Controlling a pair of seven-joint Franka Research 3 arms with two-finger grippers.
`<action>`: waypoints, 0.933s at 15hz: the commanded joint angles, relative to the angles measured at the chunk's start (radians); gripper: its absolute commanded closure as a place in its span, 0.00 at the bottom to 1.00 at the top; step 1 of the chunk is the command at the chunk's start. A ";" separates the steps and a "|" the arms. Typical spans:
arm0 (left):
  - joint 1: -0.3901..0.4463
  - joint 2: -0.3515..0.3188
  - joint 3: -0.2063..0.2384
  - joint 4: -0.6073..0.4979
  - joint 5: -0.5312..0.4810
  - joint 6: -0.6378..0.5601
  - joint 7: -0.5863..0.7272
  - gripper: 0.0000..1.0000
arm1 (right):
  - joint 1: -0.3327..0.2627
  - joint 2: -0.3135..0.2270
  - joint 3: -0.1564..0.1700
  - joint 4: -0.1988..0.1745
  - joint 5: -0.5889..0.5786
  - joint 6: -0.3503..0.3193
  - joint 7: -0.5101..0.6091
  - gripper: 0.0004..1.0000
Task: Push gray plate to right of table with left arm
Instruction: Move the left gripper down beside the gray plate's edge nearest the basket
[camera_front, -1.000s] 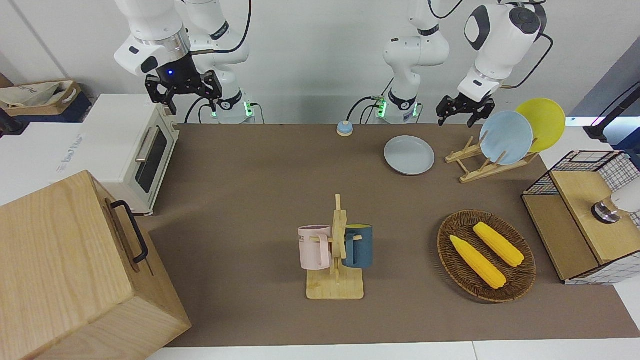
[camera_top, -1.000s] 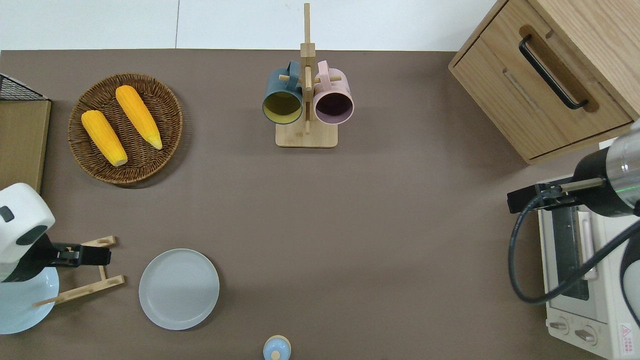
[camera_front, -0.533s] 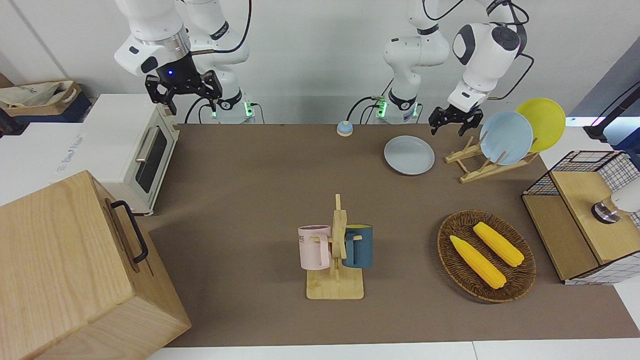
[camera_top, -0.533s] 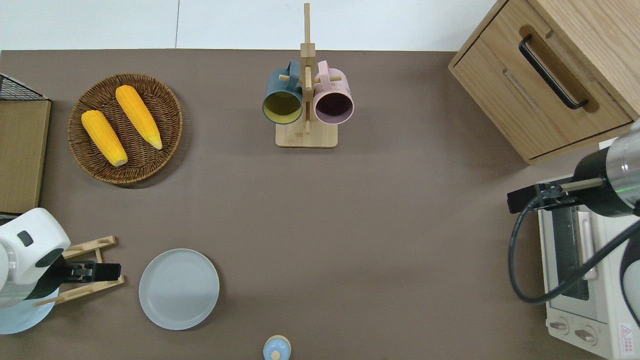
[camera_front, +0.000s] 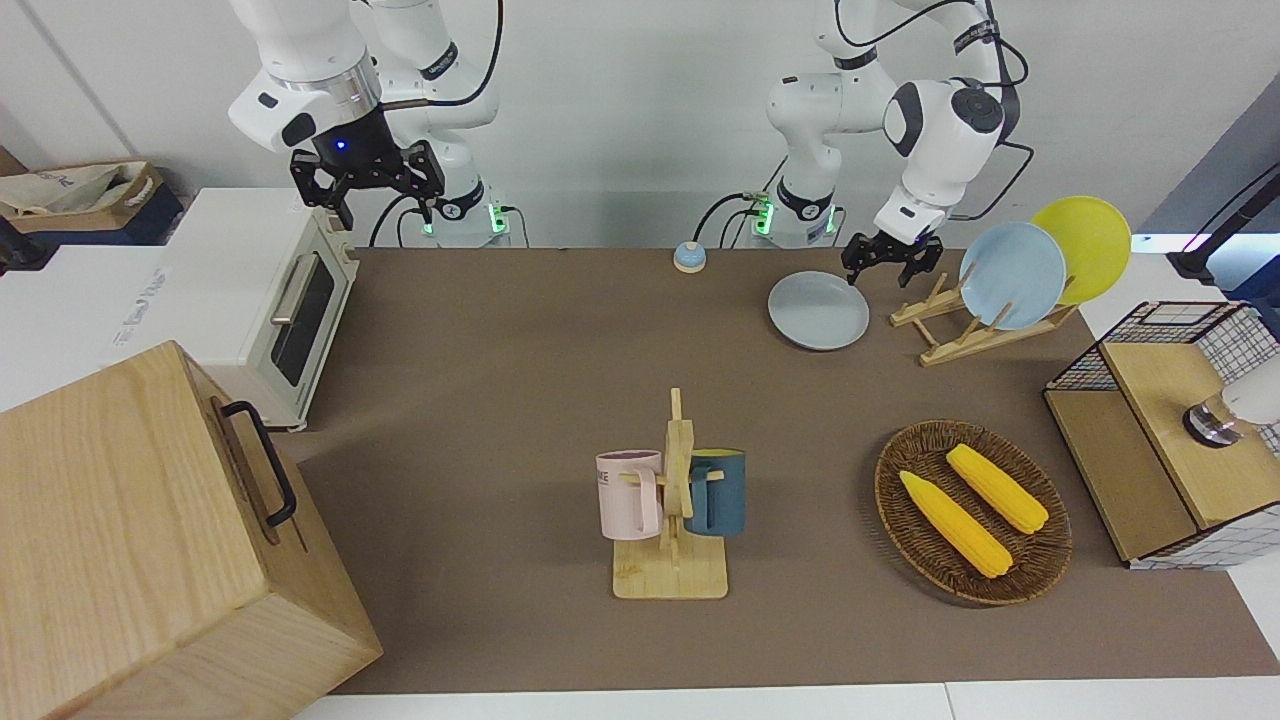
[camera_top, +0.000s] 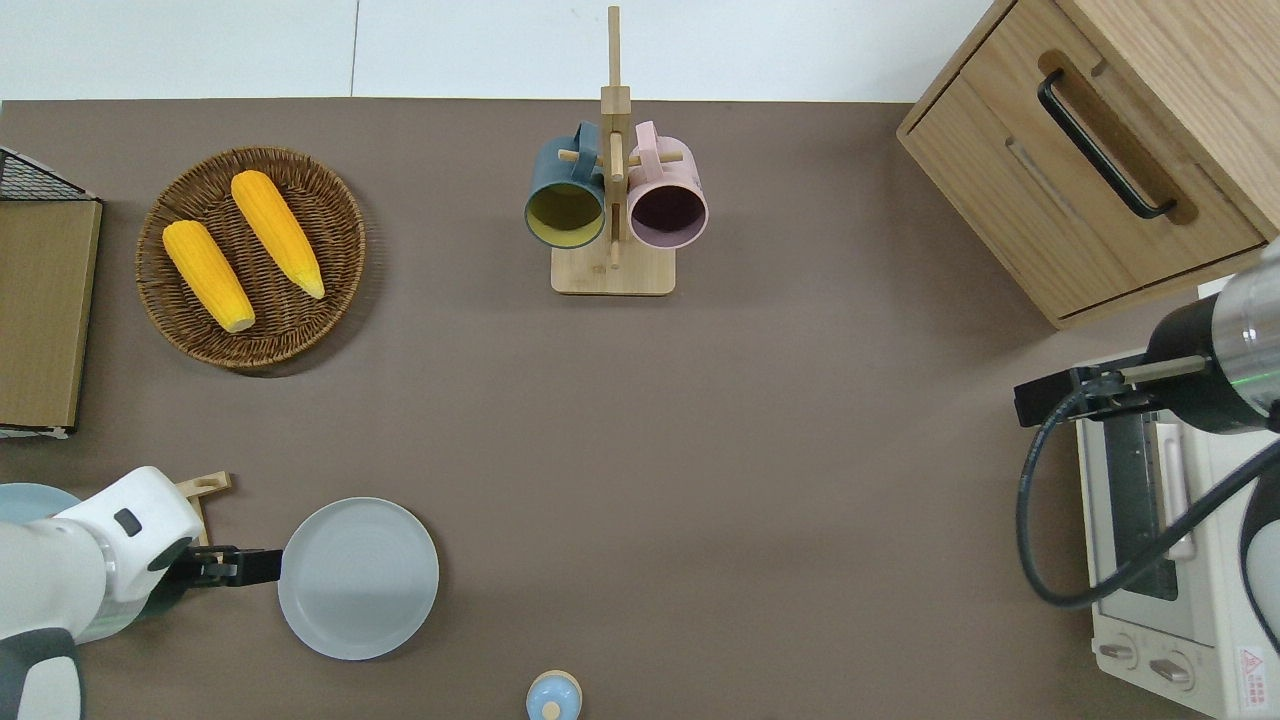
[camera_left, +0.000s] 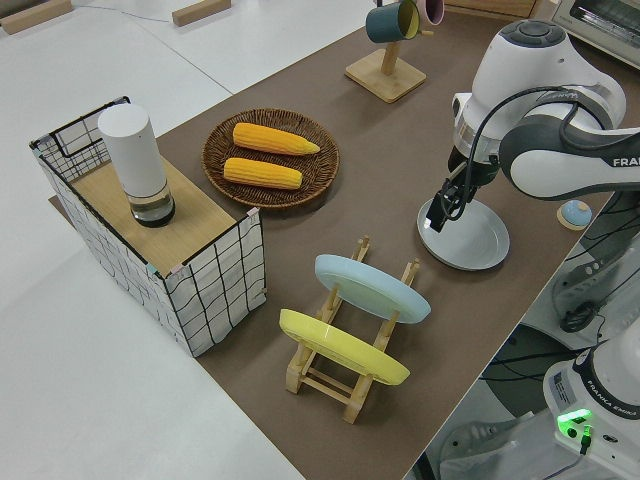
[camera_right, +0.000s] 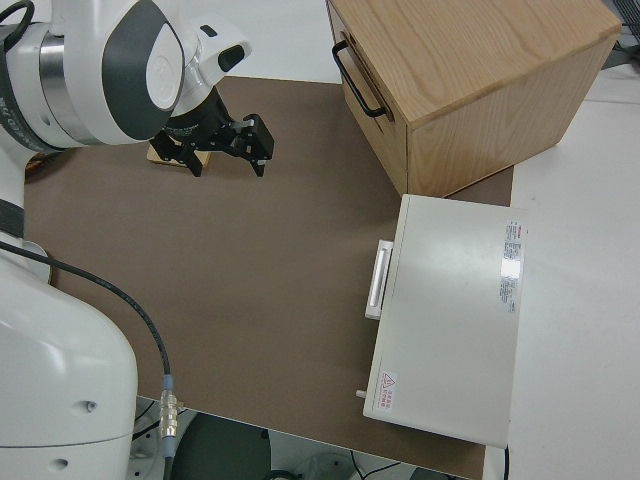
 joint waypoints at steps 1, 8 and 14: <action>0.011 -0.008 -0.005 -0.061 0.010 0.078 -0.002 0.01 | -0.011 -0.008 0.006 0.001 0.008 -0.012 -0.001 0.02; 0.009 0.107 -0.005 -0.077 0.010 0.214 -0.004 0.01 | -0.011 -0.008 0.004 0.001 0.008 -0.012 -0.001 0.02; 0.006 0.172 -0.005 -0.095 0.010 0.291 -0.002 0.01 | -0.011 -0.008 0.006 0.001 0.008 -0.012 -0.001 0.02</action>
